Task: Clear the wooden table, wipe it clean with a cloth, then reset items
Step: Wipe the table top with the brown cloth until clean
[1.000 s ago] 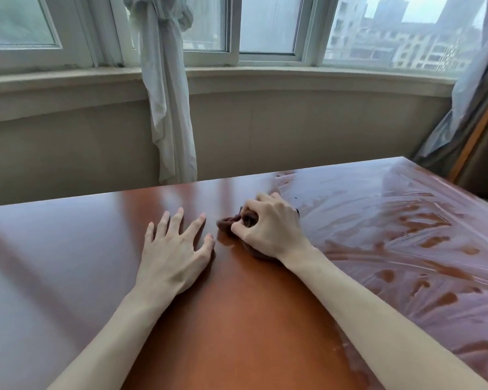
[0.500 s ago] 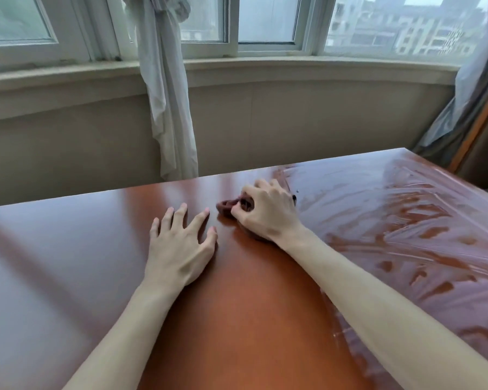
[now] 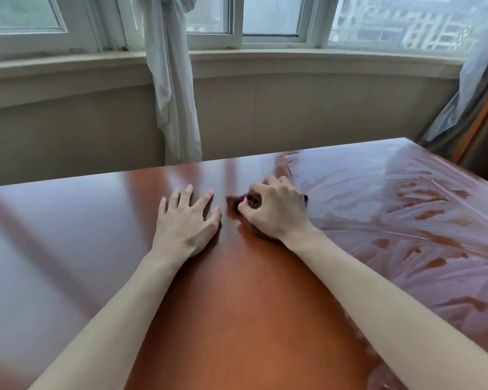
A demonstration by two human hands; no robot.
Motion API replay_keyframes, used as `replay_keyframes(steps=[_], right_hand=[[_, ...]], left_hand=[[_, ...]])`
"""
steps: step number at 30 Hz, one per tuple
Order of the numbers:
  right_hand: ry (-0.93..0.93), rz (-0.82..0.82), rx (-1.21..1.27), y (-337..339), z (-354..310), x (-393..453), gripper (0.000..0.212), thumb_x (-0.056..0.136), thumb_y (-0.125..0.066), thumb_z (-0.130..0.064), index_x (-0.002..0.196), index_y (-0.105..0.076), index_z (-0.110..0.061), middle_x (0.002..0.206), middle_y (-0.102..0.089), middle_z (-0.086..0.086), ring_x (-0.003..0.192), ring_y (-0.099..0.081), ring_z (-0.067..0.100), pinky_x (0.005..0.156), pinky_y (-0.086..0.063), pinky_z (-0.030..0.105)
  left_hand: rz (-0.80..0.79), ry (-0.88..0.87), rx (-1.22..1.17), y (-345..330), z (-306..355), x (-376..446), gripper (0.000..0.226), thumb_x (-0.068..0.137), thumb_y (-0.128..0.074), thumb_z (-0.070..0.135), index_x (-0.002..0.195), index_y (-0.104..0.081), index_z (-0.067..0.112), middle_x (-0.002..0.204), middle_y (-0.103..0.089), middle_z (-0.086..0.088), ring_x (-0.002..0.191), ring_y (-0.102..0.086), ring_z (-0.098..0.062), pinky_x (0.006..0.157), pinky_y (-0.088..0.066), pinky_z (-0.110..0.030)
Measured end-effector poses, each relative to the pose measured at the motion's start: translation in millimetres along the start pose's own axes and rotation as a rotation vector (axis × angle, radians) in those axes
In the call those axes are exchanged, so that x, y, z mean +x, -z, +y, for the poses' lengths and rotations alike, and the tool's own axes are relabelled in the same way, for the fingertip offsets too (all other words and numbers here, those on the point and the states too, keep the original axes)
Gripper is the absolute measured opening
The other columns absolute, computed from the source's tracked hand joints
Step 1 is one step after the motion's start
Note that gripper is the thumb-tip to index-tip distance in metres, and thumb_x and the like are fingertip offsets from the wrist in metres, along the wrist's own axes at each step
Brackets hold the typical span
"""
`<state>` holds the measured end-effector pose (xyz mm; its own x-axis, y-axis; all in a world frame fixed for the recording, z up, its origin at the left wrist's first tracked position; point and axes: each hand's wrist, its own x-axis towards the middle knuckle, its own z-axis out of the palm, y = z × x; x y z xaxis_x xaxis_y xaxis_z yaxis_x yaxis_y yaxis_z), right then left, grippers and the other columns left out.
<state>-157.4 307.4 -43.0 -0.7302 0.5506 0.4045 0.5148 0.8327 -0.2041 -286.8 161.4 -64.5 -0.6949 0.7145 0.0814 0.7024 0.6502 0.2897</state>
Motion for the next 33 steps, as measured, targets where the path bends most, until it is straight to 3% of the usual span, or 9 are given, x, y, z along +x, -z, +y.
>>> replay_keyframes(steps=[6,10,14,17,21,24,28,33], right_hand=[[-0.073,-0.007,0.010,-58,25,148,0.036,0.085,-0.056,-0.057,0.093,-0.074,-0.027,0.101,-0.063,0.005,0.103,-0.058,0.034,0.085,-0.047,0.041],[-0.116,-0.006,0.024,-62,24,167,0.039,0.087,-0.058,-0.059,0.100,-0.075,-0.026,0.106,-0.063,0.006,0.106,-0.057,0.034,0.088,-0.045,0.042],[-0.091,-0.006,0.059,-33,13,87,0.034,0.083,-0.055,-0.057,0.088,-0.071,-0.028,0.095,-0.059,0.000,0.100,-0.057,0.029,0.080,-0.042,0.038],[-0.030,-0.004,0.104,4,0,-6,0.039,0.080,-0.048,-0.058,0.085,-0.071,-0.028,0.090,-0.061,-0.004,0.092,-0.057,0.024,0.082,-0.049,0.039],[0.074,0.060,0.123,50,-15,-128,0.024,0.079,-0.058,-0.050,0.084,-0.071,-0.029,0.090,-0.060,-0.008,0.090,-0.057,0.019,0.084,-0.049,0.036],[0.162,0.082,0.150,64,-18,-166,0.019,0.078,-0.064,-0.046,0.084,-0.072,-0.029,0.090,-0.061,-0.009,0.089,-0.058,0.019,0.082,-0.049,0.033],[0.117,0.050,0.094,47,-14,-115,0.029,0.078,-0.057,-0.055,0.084,-0.071,-0.031,0.088,-0.060,-0.009,0.088,-0.058,0.020,0.075,-0.047,0.032],[-0.028,0.012,0.015,-16,6,37,0.038,0.082,-0.056,-0.059,0.086,-0.070,-0.023,0.091,-0.061,0.001,0.096,-0.058,0.032,0.074,-0.046,0.036]], left_hand=[[0.039,0.007,0.022,-7,-4,5,0.055,0.100,-0.026,0.061,0.154,-0.025,0.049,0.167,-0.015,0.000,0.154,-0.005,-0.020,0.125,-0.002,-0.043],[0.047,0.017,0.021,-3,-2,4,0.055,0.100,-0.028,0.061,0.154,-0.027,0.049,0.167,-0.017,0.001,0.154,-0.006,-0.020,0.126,-0.003,-0.043],[0.016,0.026,0.003,1,2,1,0.055,0.100,-0.028,0.060,0.154,-0.028,0.048,0.167,-0.016,-0.001,0.154,-0.007,-0.022,0.125,-0.003,-0.045],[-0.002,0.021,0.001,3,2,-1,0.055,0.100,-0.030,0.059,0.154,-0.030,0.046,0.167,-0.018,-0.004,0.154,-0.010,-0.025,0.125,-0.003,-0.046],[-0.018,0.014,-0.002,6,3,-5,0.055,0.100,-0.031,0.057,0.153,-0.031,0.044,0.166,-0.020,-0.007,0.153,-0.012,-0.029,0.124,-0.004,-0.049],[-0.030,0.008,-0.003,7,1,-5,0.056,0.099,-0.029,0.056,0.154,-0.031,0.043,0.166,-0.020,-0.009,0.154,-0.011,-0.030,0.124,-0.004,-0.050],[-0.018,0.003,0.002,4,1,-2,0.056,0.100,-0.030,0.056,0.154,-0.030,0.043,0.167,-0.019,-0.009,0.154,-0.010,-0.031,0.124,-0.003,-0.050],[0.017,-0.011,-0.004,-3,-1,3,0.056,0.101,-0.029,0.057,0.155,-0.027,0.045,0.167,-0.017,-0.006,0.154,-0.009,-0.027,0.125,-0.003,-0.047]])
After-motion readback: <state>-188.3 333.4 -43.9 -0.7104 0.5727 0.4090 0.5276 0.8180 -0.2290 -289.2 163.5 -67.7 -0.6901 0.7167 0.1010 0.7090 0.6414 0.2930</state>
